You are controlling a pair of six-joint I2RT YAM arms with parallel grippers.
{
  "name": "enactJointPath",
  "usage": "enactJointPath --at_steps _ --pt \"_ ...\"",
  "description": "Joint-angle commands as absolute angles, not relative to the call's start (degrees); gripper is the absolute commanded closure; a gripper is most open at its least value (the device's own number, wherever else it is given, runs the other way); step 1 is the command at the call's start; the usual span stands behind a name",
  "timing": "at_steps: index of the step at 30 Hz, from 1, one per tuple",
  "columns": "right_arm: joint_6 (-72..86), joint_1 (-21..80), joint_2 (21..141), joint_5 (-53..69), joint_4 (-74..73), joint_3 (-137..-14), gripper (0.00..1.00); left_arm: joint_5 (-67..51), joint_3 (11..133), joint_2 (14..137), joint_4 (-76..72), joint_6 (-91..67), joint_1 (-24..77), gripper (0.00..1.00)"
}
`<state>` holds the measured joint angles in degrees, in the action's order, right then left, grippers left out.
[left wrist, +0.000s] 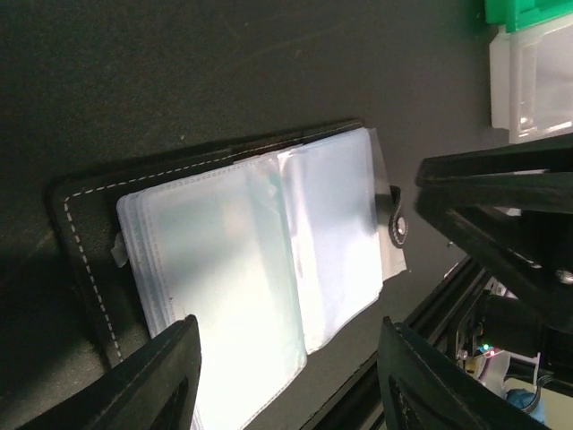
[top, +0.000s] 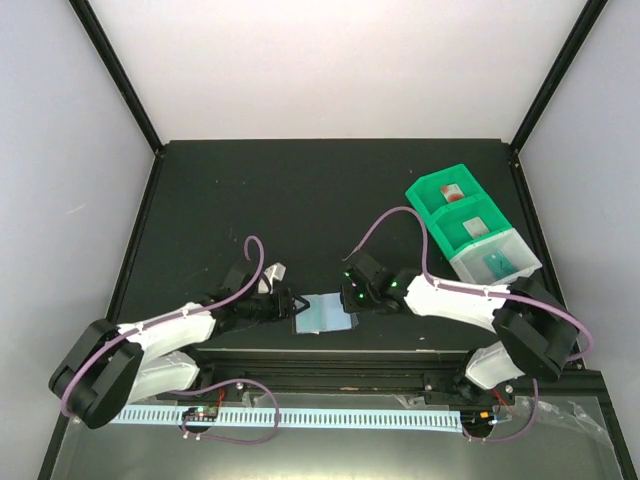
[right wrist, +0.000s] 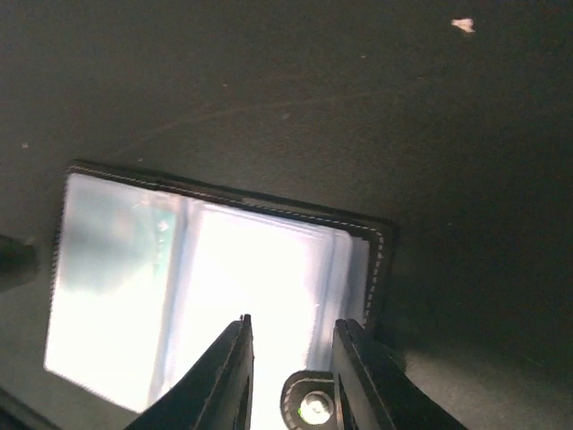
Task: Take the credit cards out of the card holder
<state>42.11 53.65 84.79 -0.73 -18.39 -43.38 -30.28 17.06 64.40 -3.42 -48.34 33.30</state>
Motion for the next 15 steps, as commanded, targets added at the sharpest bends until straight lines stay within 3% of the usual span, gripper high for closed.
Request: enactJointPath --at_steps 1,15 --pt "41.28 55.33 83.23 1.66 -18.19 -44.97 0.72 -31.01 15.90 66.00 -7.83 -49.65 32.81 0.44" --pt "44.89 57.83 89.39 12.64 -4.64 -44.47 0.79 -30.94 14.16 67.32 -8.80 -49.31 32.82 0.46"
